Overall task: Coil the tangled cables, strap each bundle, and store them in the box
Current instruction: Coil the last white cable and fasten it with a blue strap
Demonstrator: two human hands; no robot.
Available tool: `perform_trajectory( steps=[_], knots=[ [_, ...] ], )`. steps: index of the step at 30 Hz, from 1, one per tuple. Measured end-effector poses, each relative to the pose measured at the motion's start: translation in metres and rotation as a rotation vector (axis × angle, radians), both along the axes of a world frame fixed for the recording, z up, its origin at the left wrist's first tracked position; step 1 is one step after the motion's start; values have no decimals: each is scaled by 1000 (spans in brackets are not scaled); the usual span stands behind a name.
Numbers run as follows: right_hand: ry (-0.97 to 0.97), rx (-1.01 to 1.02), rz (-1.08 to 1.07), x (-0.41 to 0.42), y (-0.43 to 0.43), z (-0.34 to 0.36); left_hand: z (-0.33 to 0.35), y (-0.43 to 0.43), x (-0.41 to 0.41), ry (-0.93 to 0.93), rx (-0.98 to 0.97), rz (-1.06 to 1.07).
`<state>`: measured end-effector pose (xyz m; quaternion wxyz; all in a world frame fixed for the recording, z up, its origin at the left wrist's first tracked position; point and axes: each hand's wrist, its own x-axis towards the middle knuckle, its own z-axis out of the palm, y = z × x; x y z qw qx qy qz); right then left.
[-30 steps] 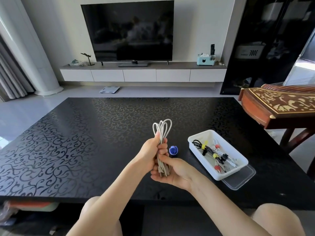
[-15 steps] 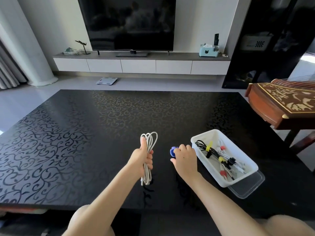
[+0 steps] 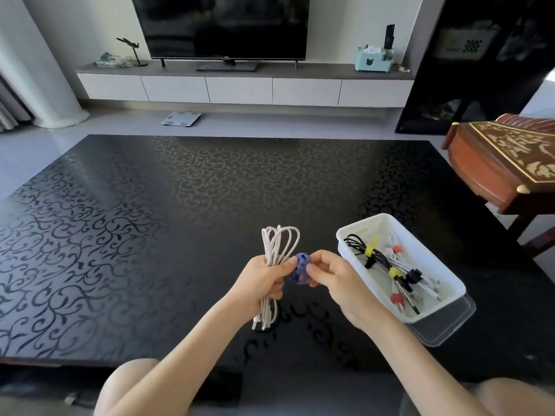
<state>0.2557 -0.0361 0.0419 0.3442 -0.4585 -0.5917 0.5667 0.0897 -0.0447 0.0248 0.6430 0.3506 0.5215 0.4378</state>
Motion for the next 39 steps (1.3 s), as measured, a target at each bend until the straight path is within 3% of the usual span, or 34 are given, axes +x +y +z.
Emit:
perform_trajectory(
  steps=[4,7,12,14,20,24,28,30,36,39],
  knots=[
    [84,-143,15,5,-1,8,0,1,-3,-41,27,108],
    [299,-314,-7,21,1,14,-3,6,-17,-29,5,221],
    [256,-240,-5,29,-4,21,-7,13,-30,339,-13,265],
    [305,-243,-2,26,-7,24,0,13,-25,393,-8,287],
    [356,-230,-35,16,-16,35,36,-19,20,-77,-50,-37],
    [401,-192,-24,18,-27,45,48,-26,29,-151,-37,7],
    [693,-373,-17,30,-34,64,61,-39,24,-71,-20,-85],
    [673,-305,26,35,-38,74,67,-48,23,-43,-16,-175],
    [140,272,-54,34,-54,89,88,-66,21,-151,-46,-318],
    [116,395,-14,34,-60,94,102,-77,24,-292,-69,-410]
  ],
)
